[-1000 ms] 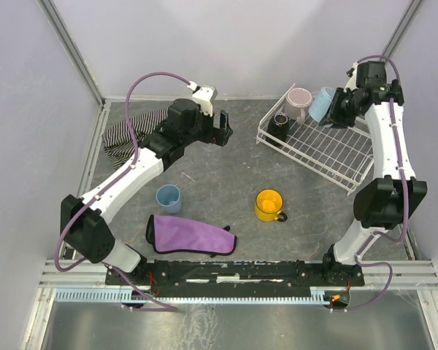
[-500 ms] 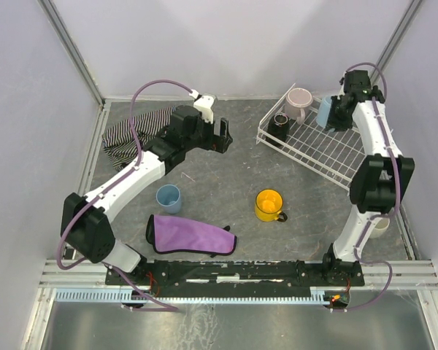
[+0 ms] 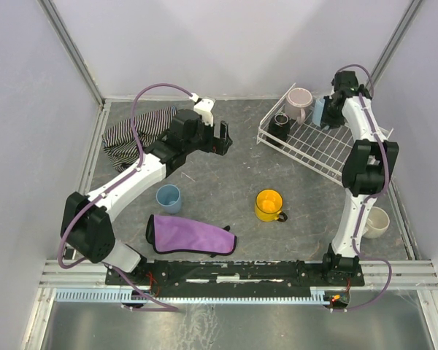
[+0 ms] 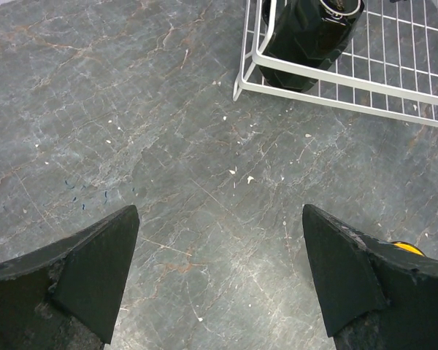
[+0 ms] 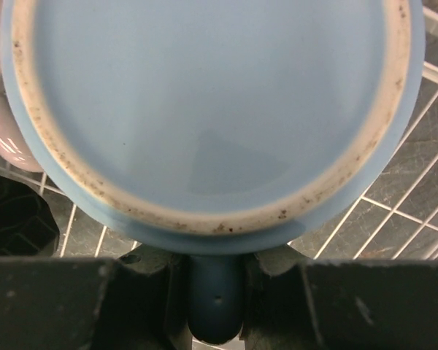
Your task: Load the cups into the dish rack
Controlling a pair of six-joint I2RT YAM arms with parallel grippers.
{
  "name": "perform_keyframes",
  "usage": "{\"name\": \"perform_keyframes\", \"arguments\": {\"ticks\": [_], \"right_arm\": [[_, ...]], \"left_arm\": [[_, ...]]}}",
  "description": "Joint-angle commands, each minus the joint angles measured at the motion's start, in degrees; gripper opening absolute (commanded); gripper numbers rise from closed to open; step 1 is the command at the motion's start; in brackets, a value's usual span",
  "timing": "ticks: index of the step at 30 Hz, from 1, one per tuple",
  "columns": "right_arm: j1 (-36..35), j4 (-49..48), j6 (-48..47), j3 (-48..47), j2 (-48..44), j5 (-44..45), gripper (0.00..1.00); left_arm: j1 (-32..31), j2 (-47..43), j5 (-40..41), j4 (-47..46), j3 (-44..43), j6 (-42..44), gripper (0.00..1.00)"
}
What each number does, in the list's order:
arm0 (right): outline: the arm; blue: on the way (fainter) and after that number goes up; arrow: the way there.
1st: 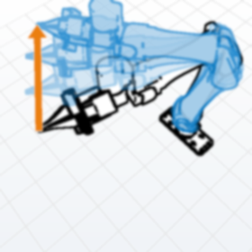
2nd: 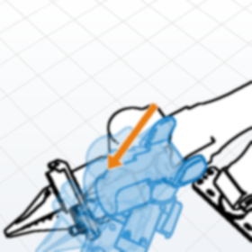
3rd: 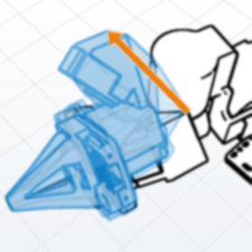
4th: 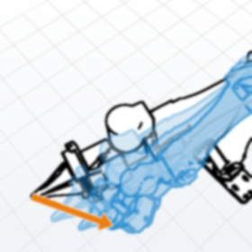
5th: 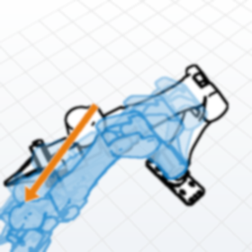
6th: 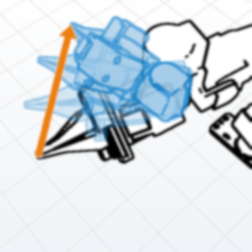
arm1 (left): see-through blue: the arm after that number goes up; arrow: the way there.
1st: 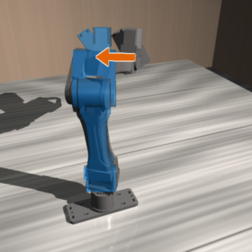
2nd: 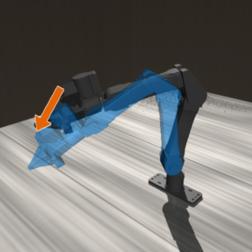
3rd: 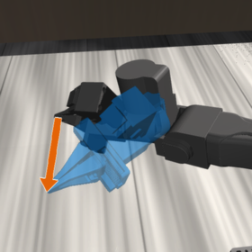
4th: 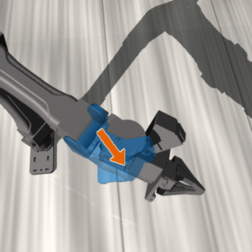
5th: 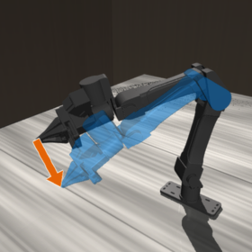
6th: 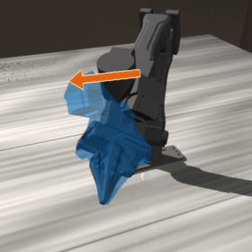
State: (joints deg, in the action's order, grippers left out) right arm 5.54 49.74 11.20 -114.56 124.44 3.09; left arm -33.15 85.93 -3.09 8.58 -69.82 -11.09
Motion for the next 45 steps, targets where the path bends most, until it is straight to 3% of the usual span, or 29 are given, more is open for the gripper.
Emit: {"name": "perform_keyframes", "arguments": {"ticks": [1, 18, 32, 35, 39, 45], "right_arm": [[-0.09, -9.31, 0.02, -4.42, 0.45, 2.06, 0.01], [-1.54, -23.36, 1.73, 7.6, 1.18, 11.37, 0.0], [-4.08, -24.06, 1.62, 10.26, 1.59, 11.28, 0.01], [-4.5, -23.62, 1.59, 10.72, 1.41, 11.26, 0.08], [-4.99, -23.68, 1.41, 11.89, 0.47, 11.67, 0.31], [-5.56, -23.32, 1.9, 13.15, -1.44, 11.23, 0.5]], "left_arm": [[0.36, 0.26, 0.48, -4.32, 0.21, 0.28, 0.99], [0.38, 0.27, -0.24, -5.72, 1.24, 0.86, 0.99], [0.38, -0.77, -0.05, -5.55, 1.97, 2.03, 0.99], [0.37, -0.86, 0.11, -5.27, 1.97, 2.21, 0.99], [0.35, -0.34, -0.04, -4.98, 1.31, 1.54, 0.99], [0.36, 6.78, -2.66, 1.92, -9.51, 0.19, 0.99]]}}
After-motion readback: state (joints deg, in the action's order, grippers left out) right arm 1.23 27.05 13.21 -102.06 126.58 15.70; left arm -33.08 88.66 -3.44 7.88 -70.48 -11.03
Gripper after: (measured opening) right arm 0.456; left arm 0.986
